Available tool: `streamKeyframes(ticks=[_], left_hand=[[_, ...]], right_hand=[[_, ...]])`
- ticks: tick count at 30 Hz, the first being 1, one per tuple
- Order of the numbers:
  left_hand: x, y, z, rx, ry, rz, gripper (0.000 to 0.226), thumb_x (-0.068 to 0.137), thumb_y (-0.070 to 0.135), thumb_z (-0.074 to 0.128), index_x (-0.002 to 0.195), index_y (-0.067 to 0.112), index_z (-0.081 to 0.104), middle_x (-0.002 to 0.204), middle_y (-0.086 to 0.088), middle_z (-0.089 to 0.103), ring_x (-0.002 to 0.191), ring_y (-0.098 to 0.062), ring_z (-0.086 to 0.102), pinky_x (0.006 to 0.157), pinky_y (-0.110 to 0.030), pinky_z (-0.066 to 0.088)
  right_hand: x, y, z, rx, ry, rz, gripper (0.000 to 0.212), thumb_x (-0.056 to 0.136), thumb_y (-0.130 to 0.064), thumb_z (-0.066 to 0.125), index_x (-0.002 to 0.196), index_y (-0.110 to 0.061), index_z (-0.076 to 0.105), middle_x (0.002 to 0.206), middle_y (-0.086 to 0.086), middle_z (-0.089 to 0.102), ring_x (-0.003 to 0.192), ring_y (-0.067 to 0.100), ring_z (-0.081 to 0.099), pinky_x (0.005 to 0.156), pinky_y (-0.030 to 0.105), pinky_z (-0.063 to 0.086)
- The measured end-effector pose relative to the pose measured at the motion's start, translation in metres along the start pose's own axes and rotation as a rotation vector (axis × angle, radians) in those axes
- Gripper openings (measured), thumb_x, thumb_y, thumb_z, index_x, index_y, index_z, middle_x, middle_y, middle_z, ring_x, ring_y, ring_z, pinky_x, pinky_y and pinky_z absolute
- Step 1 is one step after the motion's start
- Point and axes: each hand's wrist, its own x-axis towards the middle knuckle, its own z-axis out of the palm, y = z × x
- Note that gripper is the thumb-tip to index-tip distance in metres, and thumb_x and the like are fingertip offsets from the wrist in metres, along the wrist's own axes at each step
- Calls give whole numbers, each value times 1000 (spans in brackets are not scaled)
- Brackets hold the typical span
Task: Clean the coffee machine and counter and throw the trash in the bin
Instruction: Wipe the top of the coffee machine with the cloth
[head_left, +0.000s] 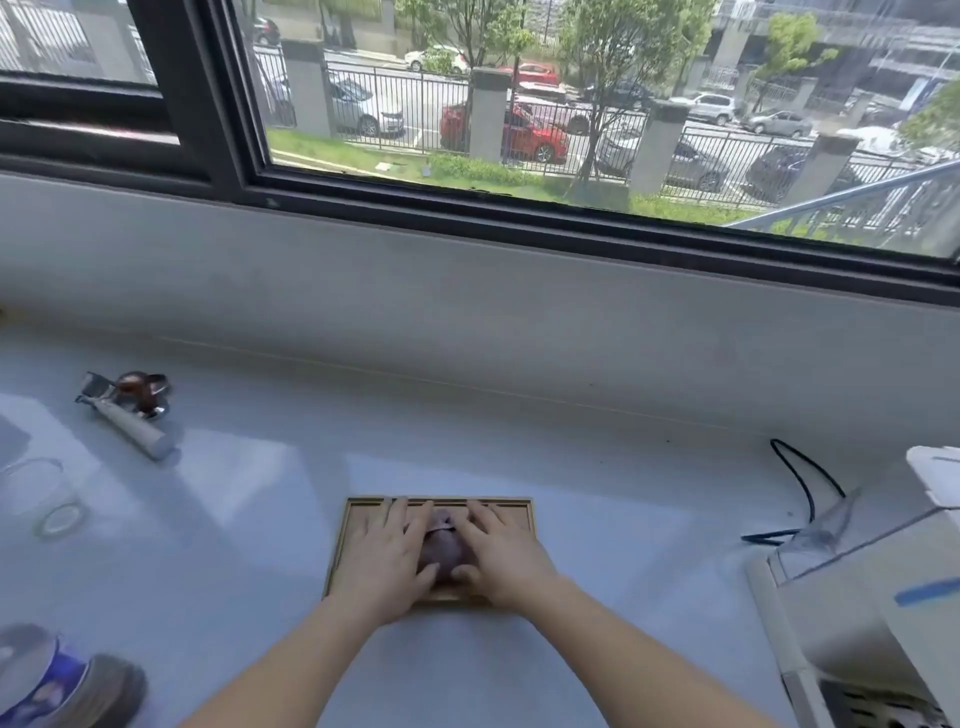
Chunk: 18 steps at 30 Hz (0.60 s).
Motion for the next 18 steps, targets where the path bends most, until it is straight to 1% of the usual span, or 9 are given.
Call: streamKeyframes(ticks=[2,4,6,8,10,13,14,16,18], left_hand=[[2,-2,2,-28,15,17,75,87,57,45,152,32,18,159,-5,27,144,-26,29,113,-42,29],[3,-3,8,-60,42,53,72,87,55,47,151,37,20,151,3,37,134,-22,41,107,-39,36],[5,-2,12,-132,28,76,72,86,49,51,151,37,22,148,8,41,128,-19,45,104,-35,39],[7,-1,13,-178,38,78,72,85,43,55,150,37,26,145,9,46,125,-18,48,102,-31,39],[9,2,13,-219,65,61,71,82,39,58,148,40,30,137,7,56,120,-18,52,97,-31,41],[11,6,7,-295,92,52,69,76,29,59,140,46,38,120,7,67,109,-19,60,85,-29,46],[11,7,6,-356,89,46,68,75,26,59,137,47,43,117,9,69,106,-16,62,82,-24,47],[8,7,2,-478,74,7,62,71,22,60,128,47,53,110,16,71,101,-9,63,72,-11,40],[5,8,-2,-546,72,-4,56,68,24,60,119,49,58,101,20,72,95,-4,63,67,-11,37]], right_hand=[[3,1,3,-1,15,6,75,92,-47,58,154,-29,20,165,3,16,148,27,19,119,44,23],[4,1,7,-10,36,15,74,91,-44,59,154,-27,23,163,5,23,145,28,26,116,44,27],[7,1,11,-8,57,24,70,89,-38,61,151,-27,30,158,4,32,139,31,34,113,45,31],[9,-1,11,9,84,39,63,86,-32,63,145,-28,39,147,3,45,127,33,42,106,44,36],[10,-2,9,92,95,58,59,82,-21,62,139,-29,46,133,2,54,118,32,47,100,41,40],[9,-7,5,261,116,82,60,74,-8,56,131,-28,55,124,4,63,115,30,55,99,39,44],[8,-8,3,293,127,86,59,73,-6,55,128,-27,58,122,5,64,114,29,56,98,39,44],[3,-9,-1,322,142,94,52,73,-6,55,121,-23,61,116,6,67,111,29,58,95,38,46],[-4,-7,-4,331,159,87,51,72,-6,56,120,-23,63,114,5,68,109,27,59,92,33,46]])
